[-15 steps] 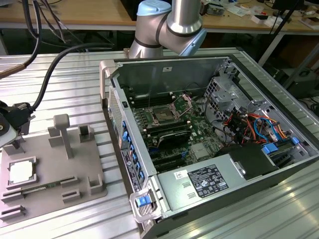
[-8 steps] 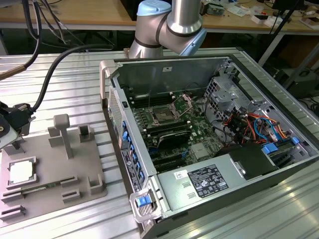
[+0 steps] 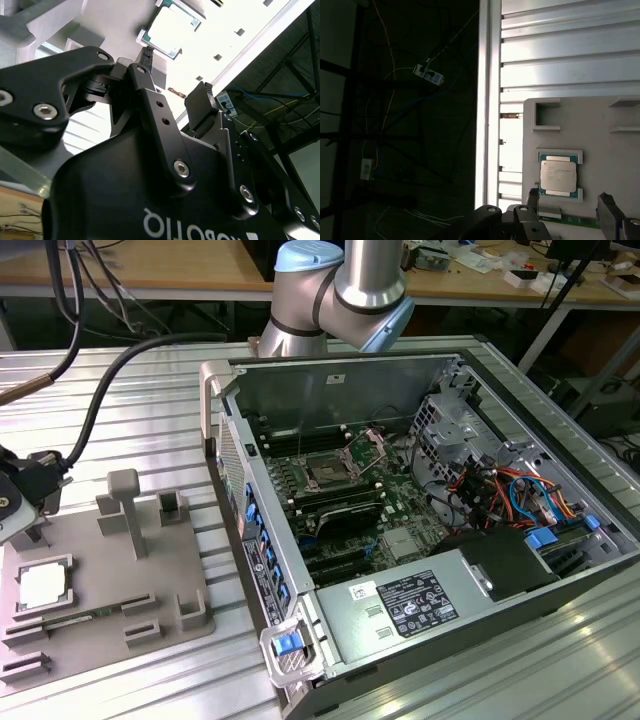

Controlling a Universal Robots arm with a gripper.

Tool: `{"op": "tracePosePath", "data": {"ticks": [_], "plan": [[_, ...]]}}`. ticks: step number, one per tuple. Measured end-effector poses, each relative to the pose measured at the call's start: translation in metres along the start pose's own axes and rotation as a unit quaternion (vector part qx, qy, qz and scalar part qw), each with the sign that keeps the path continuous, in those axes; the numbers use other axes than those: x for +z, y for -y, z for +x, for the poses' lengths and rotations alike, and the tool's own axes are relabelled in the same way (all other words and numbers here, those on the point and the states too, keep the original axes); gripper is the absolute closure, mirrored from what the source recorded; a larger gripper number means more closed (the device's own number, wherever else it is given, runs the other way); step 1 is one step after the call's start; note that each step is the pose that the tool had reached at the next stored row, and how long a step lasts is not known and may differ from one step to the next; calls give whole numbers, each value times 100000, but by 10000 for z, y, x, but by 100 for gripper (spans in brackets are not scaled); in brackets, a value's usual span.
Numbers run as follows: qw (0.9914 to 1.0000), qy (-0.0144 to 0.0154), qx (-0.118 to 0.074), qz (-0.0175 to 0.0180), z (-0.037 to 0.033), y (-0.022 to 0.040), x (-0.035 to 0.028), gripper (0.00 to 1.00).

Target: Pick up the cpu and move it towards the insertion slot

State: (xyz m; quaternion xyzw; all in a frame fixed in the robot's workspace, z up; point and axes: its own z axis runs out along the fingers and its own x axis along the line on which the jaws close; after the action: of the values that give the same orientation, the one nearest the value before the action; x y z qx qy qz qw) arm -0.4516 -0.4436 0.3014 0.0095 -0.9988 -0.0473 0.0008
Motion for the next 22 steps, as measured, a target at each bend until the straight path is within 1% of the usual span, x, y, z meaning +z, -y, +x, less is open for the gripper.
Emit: {"op": "tracePosePath", "data": {"ticks": [11,22], "plan": [[100000,-9,3,0,0,7,43,45],[100000,-8,2,1,0,20,71,45]]}}
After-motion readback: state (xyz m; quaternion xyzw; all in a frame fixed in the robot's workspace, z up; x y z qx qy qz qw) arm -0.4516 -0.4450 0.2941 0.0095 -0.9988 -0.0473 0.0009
